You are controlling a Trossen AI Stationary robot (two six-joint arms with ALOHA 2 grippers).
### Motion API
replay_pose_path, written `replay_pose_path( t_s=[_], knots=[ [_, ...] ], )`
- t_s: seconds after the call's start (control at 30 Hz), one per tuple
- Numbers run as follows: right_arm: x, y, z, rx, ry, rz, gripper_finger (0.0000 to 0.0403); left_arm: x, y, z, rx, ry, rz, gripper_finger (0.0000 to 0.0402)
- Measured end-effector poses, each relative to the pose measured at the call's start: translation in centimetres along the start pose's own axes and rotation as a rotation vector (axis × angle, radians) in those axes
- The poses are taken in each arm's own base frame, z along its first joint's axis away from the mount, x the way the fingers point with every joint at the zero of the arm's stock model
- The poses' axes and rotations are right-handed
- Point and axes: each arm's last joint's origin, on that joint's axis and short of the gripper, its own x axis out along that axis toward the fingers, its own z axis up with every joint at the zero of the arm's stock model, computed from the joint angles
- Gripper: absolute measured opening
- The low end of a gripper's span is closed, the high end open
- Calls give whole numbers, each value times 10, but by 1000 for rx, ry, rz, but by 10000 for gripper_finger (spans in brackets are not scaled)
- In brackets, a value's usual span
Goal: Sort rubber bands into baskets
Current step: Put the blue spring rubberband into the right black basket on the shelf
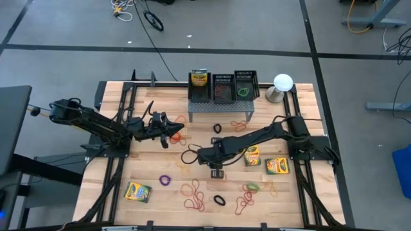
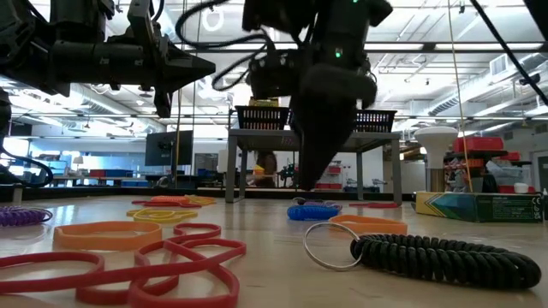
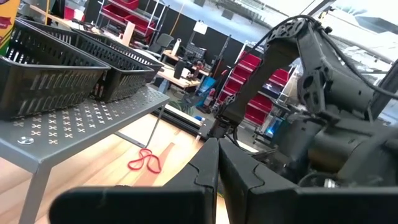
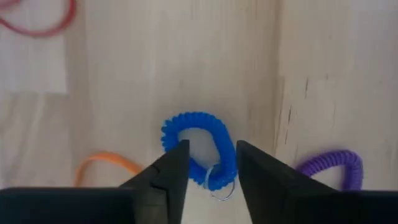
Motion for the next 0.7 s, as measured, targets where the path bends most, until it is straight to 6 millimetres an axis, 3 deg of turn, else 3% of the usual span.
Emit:
replay_pose_path(
  t_s=[0.13, 0.37, 0.47, 0.7],
  knots=[
    [4, -5, 2, -45, 1, -6, 150, 0, 0, 0, 1, 2, 2, 18],
    [27, -5, 0, -109, 50, 19, 122, 0, 0, -1, 2, 7, 3, 18],
    [28, -6, 1, -120, 49, 26, 110, 0, 0, 0, 1, 5, 2, 18],
    [28, -9, 1, -109, 51, 66, 45, 0, 0, -1, 2, 8, 4, 18]
  ],
)
